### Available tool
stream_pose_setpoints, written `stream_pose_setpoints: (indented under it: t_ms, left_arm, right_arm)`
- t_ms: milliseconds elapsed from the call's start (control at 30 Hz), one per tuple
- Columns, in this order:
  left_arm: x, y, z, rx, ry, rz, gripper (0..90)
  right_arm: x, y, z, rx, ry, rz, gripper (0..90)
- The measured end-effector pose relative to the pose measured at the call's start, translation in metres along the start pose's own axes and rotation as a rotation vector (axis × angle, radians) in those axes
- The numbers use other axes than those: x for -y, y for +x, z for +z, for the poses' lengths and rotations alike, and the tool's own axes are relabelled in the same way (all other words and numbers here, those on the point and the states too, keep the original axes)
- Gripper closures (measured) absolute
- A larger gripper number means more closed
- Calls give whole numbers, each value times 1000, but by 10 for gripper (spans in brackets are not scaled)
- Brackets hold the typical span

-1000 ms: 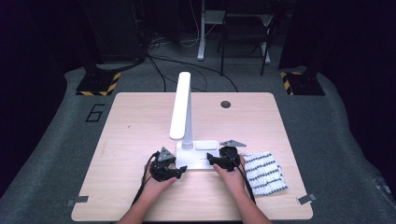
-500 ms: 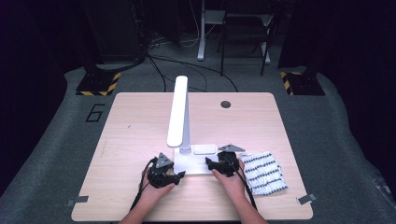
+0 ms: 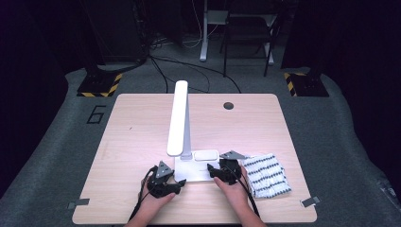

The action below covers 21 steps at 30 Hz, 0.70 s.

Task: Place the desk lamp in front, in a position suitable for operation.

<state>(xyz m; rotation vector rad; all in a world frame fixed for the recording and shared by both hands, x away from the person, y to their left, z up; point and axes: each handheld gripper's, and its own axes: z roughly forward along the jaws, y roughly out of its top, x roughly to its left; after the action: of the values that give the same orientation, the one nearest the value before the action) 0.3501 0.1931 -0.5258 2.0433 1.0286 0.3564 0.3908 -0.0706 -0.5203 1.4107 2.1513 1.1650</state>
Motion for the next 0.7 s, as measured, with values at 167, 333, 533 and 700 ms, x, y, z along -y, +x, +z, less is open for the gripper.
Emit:
stream_pose_setpoints:
  t_ms: [167,333,533,700]
  left_arm:
    - [3,-2,-3,2,-3,-16,355]
    - [4,-3,-7,4,17,12,363]
    - [3,2,-7,31,-3,-5,367]
    - [-5,8,-7,40,-20,9,418]
  right_arm:
    - [4,3,-3,-3,-4,1,397]
    - [6,5,-4,-6,-14,-1,398]
    - [5,3,-6,-32,-6,8,431]
    - [8,2,-14,-52,-24,-20,460]
